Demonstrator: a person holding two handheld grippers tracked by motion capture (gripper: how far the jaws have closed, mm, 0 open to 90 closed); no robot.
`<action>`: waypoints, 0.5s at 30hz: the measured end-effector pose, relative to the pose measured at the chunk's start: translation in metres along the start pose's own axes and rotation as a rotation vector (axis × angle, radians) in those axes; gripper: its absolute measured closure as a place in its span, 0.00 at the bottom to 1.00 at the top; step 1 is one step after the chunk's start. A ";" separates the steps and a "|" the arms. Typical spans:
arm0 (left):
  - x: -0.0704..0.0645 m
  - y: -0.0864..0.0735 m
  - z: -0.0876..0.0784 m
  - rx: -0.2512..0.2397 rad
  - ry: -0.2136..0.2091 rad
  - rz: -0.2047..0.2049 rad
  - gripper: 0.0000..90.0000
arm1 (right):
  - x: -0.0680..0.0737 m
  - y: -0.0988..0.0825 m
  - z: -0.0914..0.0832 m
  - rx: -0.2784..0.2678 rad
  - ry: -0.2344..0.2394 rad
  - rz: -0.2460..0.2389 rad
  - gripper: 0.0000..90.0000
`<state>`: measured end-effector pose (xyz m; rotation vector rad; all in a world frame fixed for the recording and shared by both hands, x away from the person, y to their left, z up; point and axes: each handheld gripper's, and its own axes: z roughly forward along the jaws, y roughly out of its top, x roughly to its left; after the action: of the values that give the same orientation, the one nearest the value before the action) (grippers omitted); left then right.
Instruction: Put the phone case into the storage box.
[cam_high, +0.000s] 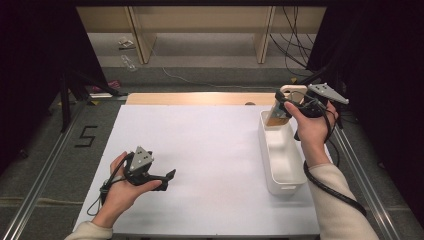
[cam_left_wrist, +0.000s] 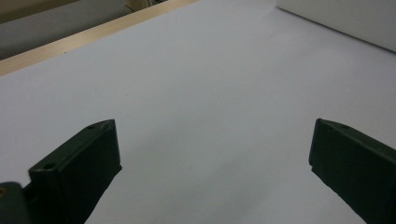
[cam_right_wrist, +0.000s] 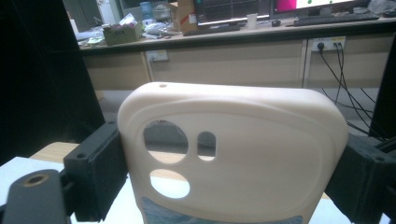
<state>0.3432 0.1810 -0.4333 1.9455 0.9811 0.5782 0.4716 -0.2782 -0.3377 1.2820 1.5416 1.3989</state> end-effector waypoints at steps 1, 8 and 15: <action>0.000 0.000 0.000 -0.001 -0.001 -0.001 0.01 | 0.000 0.000 0.001 0.000 -0.001 0.001 0.14; 0.000 0.001 -0.001 -0.003 -0.001 -0.003 0.01 | -0.004 0.002 0.005 0.009 -0.017 0.002 0.14; 0.001 0.001 -0.001 -0.003 0.001 -0.004 0.01 | -0.004 0.003 0.010 0.020 -0.025 0.001 0.14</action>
<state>0.3431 0.1816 -0.4324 1.9405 0.9839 0.5782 0.4833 -0.2795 -0.3374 1.3077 1.5417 1.3668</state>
